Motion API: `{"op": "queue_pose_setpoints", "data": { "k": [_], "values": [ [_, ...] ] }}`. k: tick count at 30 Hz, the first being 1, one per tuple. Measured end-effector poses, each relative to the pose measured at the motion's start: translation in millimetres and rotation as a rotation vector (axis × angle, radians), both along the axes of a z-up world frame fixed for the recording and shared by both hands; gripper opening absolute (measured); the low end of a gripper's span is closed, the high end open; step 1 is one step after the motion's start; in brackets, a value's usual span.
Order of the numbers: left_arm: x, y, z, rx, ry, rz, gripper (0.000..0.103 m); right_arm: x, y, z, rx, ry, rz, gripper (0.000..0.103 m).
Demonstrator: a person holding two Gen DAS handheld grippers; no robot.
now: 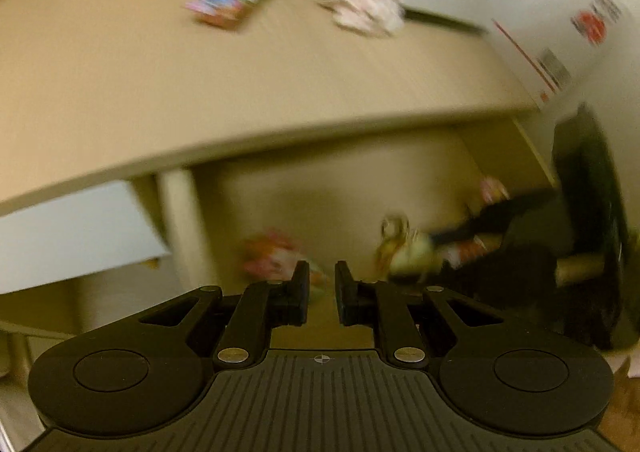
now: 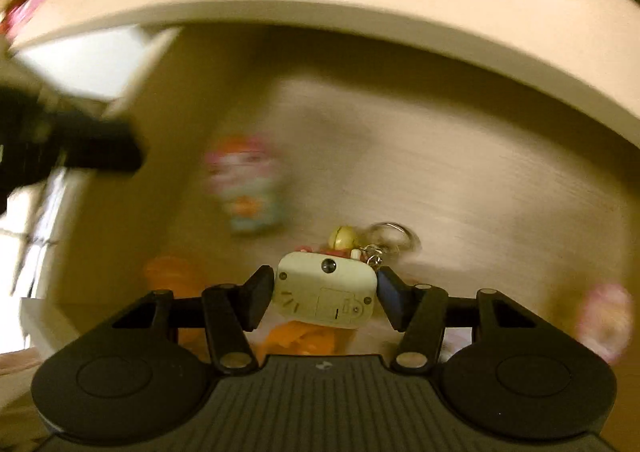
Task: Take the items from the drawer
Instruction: 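Grasp the red Hello Kitty keychain with the right tool while the left tool grasps the orange squishy toy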
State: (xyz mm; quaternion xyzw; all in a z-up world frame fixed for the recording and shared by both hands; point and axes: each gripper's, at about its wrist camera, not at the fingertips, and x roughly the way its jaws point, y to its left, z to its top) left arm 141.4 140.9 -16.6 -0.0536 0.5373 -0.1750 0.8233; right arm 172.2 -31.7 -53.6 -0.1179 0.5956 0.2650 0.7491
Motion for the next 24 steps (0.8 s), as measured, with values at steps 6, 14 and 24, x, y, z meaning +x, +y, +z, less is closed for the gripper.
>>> {"op": "queue_pose_setpoints", "data": {
  "k": [6,14,24],
  "values": [
    [10.7,-45.1,-33.8,0.002,0.14,-0.178,0.015,10.5,-77.2,3.4,-0.007,-0.053,-0.193,0.058],
    [20.8,-76.4,-56.0,0.095,0.187,-0.281,0.015,-2.8,-122.2,8.3,0.075,-0.131,-0.348,0.068],
    [24.2,-93.9,-68.7,0.153,0.219,-0.386,0.016,6.2,-150.6,3.3,0.117,-0.127,-0.371,0.068]
  ]
}}
